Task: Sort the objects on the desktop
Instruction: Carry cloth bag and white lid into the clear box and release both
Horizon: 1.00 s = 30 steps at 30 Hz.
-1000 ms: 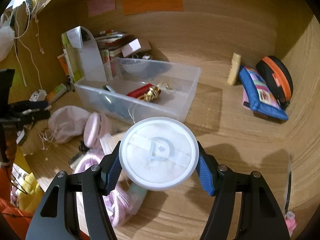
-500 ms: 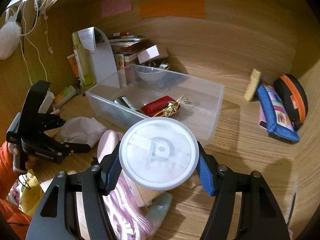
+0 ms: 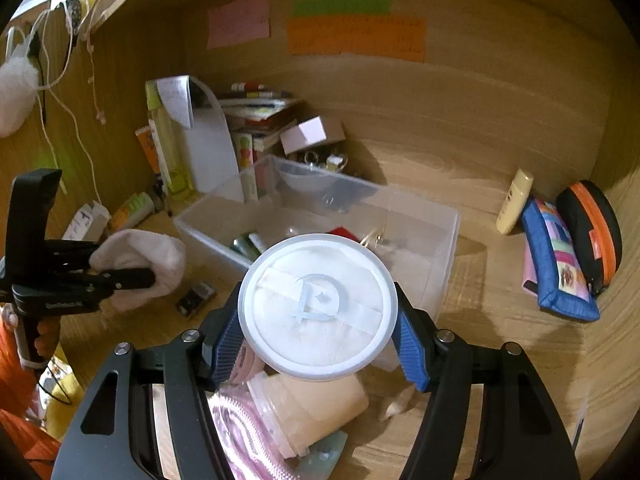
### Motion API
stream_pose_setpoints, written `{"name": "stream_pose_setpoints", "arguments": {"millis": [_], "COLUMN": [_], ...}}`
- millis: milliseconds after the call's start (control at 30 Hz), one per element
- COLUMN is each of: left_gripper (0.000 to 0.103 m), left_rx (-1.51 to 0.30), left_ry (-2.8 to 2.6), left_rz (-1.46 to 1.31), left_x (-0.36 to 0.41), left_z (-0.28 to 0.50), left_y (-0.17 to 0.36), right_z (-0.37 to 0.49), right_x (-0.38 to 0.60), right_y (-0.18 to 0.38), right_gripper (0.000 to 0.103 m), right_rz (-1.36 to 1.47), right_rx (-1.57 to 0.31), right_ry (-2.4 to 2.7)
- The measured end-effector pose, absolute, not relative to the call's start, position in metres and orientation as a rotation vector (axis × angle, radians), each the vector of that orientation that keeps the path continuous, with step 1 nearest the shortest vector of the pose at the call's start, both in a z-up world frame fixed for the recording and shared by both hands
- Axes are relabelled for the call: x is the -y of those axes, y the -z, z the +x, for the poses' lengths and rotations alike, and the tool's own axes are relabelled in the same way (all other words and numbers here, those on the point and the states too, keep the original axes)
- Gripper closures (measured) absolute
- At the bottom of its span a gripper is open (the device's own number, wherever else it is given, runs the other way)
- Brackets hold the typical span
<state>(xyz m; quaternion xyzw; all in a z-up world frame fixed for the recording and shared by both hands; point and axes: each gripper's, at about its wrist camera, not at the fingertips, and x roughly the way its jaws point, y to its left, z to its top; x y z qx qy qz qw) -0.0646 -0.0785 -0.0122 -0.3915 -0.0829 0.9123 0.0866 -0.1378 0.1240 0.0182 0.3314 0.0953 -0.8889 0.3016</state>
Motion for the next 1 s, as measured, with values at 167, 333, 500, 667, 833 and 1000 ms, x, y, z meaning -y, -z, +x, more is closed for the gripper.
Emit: {"name": "stream_pose_setpoints", "arguments": {"millis": [167,333,500,667,833,1000], "left_gripper": [0.069,0.069,0.069,0.069,0.069,0.069], "left_rx": [0.292,0.309,0.313,0.326,0.323,0.327], "left_ry": [-2.751,-2.761,-2.750,-2.696,-2.654,-2.635], "left_rz": [-1.048,-0.977,-0.990,-1.044,-1.107,-1.161], "left_x": [0.080,0.076,0.069,0.060,0.056,0.051], "left_z": [-0.067,-0.081,-0.109,-0.141,-0.168,-0.192], "left_y": [-0.015,-0.033,-0.035,-0.026,-0.009,0.008], "right_z": [-0.147,-0.160,-0.174,-0.189,-0.201,-0.212], "right_x": [-0.126,-0.127,-0.126,-0.120,-0.113,-0.103], "right_y": [-0.026,-0.029,-0.026,-0.017,-0.007,0.005], "right_gripper": [0.041,0.041,0.041,0.041,0.041,0.041], "right_rz": [0.860,0.854,0.872,0.907,0.940,0.976], "right_rx": [-0.252,-0.241,-0.233,-0.236,-0.246,-0.271], "right_ry": [2.374,2.377,2.363,2.348,2.329,2.301]}}
